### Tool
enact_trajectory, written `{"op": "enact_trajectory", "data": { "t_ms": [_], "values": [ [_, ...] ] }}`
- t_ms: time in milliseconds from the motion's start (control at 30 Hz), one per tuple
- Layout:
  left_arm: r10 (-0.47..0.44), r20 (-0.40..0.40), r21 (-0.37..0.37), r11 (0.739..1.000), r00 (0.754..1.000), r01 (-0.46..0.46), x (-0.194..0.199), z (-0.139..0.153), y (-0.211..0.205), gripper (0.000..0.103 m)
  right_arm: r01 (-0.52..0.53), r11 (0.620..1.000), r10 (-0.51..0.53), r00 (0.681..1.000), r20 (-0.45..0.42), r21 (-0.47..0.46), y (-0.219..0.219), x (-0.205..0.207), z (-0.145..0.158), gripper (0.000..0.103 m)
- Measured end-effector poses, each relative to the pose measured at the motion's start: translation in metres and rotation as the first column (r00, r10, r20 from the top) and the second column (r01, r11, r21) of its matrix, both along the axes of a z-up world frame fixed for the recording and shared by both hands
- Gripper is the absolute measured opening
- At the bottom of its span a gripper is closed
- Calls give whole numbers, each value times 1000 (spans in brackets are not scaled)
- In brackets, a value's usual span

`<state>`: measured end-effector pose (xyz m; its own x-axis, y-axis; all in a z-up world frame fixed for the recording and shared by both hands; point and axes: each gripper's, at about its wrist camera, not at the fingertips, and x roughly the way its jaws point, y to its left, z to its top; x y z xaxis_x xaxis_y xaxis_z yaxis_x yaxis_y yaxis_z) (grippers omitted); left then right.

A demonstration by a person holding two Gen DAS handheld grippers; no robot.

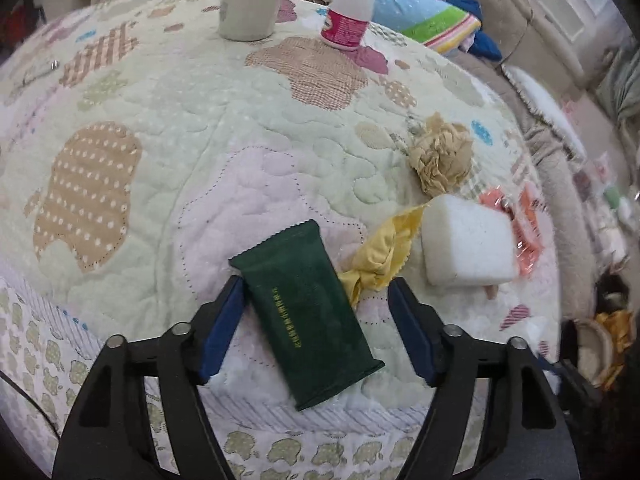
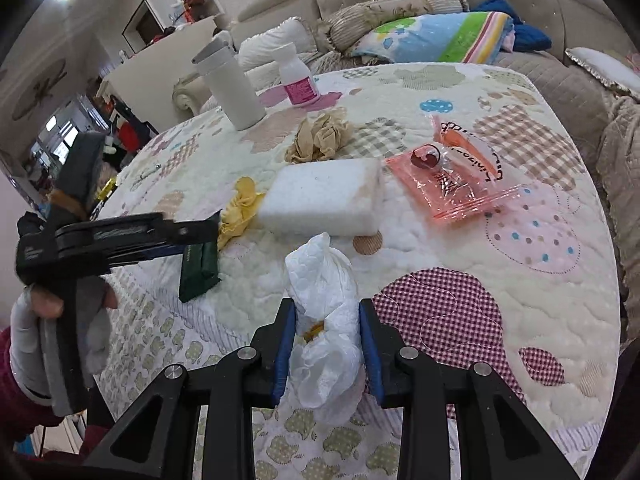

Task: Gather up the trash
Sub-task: 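Grasp the dark green pouch with the left gripper while right grasps white tissue, then carry the green pouch and white tissue over the black bin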

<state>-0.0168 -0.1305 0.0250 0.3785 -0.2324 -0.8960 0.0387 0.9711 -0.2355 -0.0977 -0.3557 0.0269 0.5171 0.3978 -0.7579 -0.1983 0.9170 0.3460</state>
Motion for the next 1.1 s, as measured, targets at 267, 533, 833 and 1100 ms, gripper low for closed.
{"op": "enact_trajectory", "data": {
  "t_ms": [267,533,833,1100],
  "values": [
    [-139,5,54,989,990,138,-19,0,9,46,35,999,-36,999,19,27,-14,-12,7,30],
    [-207,67,14,978,976,206,-47,35,15,44,62,997,-64,997,44,37,-20,-26,18,30],
    [-325,148,12,945,934,327,-69,62,-39,44,119,993,-119,990,73,5,-34,-44,33,30],
    [-428,160,0,901,889,434,-83,67,-104,44,208,978,-206,975,89,-21,-70,-66,39,30]
  ]
}}
